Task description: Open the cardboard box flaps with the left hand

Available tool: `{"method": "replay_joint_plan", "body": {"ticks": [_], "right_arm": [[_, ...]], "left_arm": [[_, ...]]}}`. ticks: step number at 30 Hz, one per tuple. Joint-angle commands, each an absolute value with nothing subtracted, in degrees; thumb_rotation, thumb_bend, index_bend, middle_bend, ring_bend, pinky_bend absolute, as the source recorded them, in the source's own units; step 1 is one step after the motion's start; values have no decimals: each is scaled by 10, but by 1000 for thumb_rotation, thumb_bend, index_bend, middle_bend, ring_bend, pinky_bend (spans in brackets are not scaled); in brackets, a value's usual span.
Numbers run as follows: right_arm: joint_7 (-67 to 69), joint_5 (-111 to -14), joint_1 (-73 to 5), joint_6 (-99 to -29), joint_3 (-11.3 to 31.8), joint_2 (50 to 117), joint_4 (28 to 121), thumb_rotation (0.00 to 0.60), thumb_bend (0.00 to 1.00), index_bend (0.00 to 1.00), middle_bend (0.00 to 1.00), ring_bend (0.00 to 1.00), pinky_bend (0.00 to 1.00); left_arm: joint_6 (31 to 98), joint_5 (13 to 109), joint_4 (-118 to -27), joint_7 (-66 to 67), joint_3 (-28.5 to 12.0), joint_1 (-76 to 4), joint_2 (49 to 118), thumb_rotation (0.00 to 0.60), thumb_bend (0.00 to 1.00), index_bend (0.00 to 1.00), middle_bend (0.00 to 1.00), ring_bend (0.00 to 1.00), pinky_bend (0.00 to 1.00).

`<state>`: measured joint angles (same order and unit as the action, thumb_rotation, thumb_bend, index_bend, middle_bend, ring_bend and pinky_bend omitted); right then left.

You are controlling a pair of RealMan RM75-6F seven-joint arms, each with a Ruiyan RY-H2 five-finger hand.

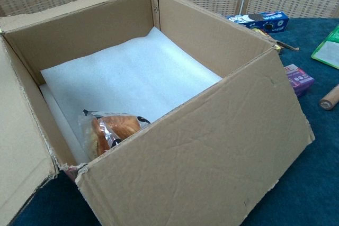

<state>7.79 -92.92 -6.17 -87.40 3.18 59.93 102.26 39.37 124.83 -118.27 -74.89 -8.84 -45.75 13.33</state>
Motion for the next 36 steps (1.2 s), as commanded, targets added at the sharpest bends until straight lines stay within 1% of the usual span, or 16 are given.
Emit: {"method": "replay_joint_plan", "body": {"ticks": [1, 2, 4, 5, 6, 7, 9, 10, 12, 16, 19, 24, 25, 30, 34, 36], "right_arm": [[78, -929, -62, -874, 32, 599, 1022, 600, 0, 0, 0, 0, 0], [78, -929, -62, -875, 32, 599, 1022, 600, 0, 0, 0, 0, 0], [78, -930, -61, -876, 32, 599, 1022, 600, 0, 0, 0, 0, 0], [79, -930, -61, -876, 32, 599, 1022, 600, 0, 0, 0, 0, 0], [79, -930, -61, -876, 32, 599, 1022, 600, 0, 0, 0, 0, 0], [79, -930, -61, -875, 32, 599, 1022, 600, 0, 0, 0, 0, 0], [78, -930, -61, -875, 31, 599, 1021, 600, 0, 0, 0, 0, 0], [78, -930, -62, -874, 32, 599, 1021, 600, 0, 0, 0, 0, 0], [76, -930, -62, -874, 31, 599, 1022, 600, 0, 0, 0, 0, 0], [74, -933, -63, -871, 29, 600, 1022, 600, 0, 0, 0, 0, 0], [68, -934, -64, -867, 28, 602, 1022, 600, 0, 0, 0, 0, 0], [60, -936, -65, -866, 26, 605, 1024, 600, 0, 0, 0, 0, 0], [57, -937, -65, -866, 26, 605, 1025, 600, 0, 0, 0, 0, 0], [50, -937, -64, -868, 26, 607, 1028, 600, 0, 0, 0, 0, 0], [25, -928, -62, -865, 26, 608, 1032, 600, 0, 0, 0, 0, 0], [16, -924, -62, -864, 27, 611, 1032, 600, 0, 0, 0, 0, 0]], "left_arm": [[383, 1217, -1174, -702, -90, -450, 148, 208, 0, 565, 403, 272, 343], [377, 1203, -1172, -680, -91, -447, 154, 210, 0, 503, 346, 244, 330], [359, 1155, -1154, -586, -100, -433, 173, 212, 0, 288, 127, 125, 270], [360, 1125, -1143, -527, -106, -420, 189, 234, 0, 221, 71, 82, 243], [366, 1092, -1136, -472, -112, -405, 205, 311, 0, 130, 18, 33, 202], [381, 1047, -1130, -399, -118, -385, 224, 415, 0, 58, 0, 5, 166], [417, 983, -1120, -299, -125, -355, 259, 565, 0, 4, 0, 0, 122], [439, 953, -1115, -253, -127, -342, 280, 596, 0, 0, 0, 0, 103], [502, 900, -1089, -154, -132, -314, 332, 600, 0, 0, 0, 0, 84], [601, 862, -1027, -53, -131, -280, 421, 600, 0, 0, 0, 0, 77], [646, 856, -966, -57, -121, -260, 468, 600, 0, 0, 0, 0, 76], [693, 865, -893, -101, -106, -236, 509, 600, 0, 0, 0, 0, 76], [712, 867, -875, -114, -99, -223, 518, 600, 0, 0, 0, 0, 76], [770, 885, -831, -132, -79, -187, 538, 600, 0, 0, 0, 0, 73], [851, 887, -793, -143, -55, -125, 575, 600, 0, 0, 0, 0, 65], [873, 885, -780, -151, -46, -105, 593, 600, 0, 0, 0, 0, 64]]}}
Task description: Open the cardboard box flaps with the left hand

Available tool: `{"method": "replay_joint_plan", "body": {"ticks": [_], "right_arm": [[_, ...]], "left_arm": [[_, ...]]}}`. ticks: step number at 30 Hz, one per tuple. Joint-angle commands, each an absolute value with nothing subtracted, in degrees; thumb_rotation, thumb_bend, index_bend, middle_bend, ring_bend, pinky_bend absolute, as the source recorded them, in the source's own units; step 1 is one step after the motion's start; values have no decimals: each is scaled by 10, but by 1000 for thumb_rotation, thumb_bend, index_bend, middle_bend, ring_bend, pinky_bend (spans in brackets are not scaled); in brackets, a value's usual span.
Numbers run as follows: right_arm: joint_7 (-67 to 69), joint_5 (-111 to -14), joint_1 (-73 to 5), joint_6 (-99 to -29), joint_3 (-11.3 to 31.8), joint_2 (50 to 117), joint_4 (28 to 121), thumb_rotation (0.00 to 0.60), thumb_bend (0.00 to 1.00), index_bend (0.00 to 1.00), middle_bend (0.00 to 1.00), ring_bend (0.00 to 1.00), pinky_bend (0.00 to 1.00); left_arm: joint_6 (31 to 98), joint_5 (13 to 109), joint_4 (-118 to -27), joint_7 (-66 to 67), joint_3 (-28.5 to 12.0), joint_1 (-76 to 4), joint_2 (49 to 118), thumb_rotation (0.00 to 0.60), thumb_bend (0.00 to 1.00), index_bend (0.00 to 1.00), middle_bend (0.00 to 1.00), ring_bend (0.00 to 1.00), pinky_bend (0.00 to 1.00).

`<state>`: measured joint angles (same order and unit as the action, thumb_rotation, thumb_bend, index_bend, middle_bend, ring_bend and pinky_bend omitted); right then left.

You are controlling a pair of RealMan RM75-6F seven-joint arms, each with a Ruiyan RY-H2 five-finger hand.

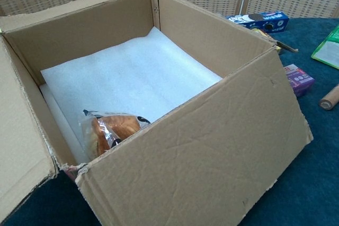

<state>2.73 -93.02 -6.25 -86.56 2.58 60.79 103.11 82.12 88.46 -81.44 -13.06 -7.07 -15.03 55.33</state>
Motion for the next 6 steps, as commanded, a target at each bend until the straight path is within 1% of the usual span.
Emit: {"method": "replay_joint_plan", "body": {"ticks": [1, 6], "right_arm": [[14, -922, -62, -864, 28, 612, 1031, 600, 0, 0, 0, 0, 0], [4, -920, -57, -872, 30, 613, 1030, 600, 0, 0, 0, 0, 0]], "left_arm": [[881, 883, -776, -155, -42, -95, 600, 600, 0, 0, 0, 0, 64], [917, 866, -765, -164, -29, -52, 632, 600, 0, 0, 0, 0, 62]]}}
